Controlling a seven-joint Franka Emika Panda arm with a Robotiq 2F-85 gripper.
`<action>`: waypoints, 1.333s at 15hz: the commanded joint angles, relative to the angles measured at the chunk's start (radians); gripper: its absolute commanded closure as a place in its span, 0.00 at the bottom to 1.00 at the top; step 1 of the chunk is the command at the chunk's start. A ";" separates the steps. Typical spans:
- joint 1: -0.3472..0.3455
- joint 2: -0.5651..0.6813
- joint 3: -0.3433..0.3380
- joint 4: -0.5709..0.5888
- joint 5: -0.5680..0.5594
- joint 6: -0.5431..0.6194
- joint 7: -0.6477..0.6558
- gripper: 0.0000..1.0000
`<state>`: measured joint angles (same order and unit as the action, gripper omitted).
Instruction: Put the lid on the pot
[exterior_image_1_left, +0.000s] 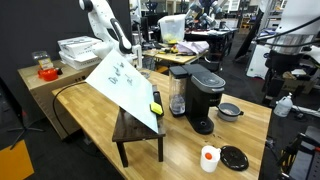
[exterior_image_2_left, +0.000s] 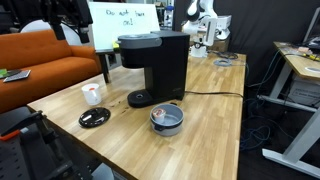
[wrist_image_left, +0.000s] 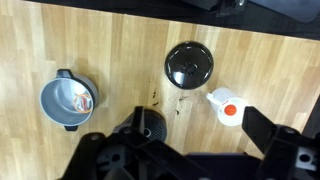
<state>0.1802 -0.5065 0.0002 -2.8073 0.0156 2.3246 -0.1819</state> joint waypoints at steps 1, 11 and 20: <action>0.061 0.134 0.004 0.001 0.107 0.133 -0.039 0.00; 0.085 0.299 0.047 0.014 0.180 0.207 -0.077 0.00; 0.102 0.389 0.047 0.019 0.308 0.324 -0.121 0.00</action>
<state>0.2720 -0.1736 0.0484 -2.7893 0.2131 2.5830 -0.2312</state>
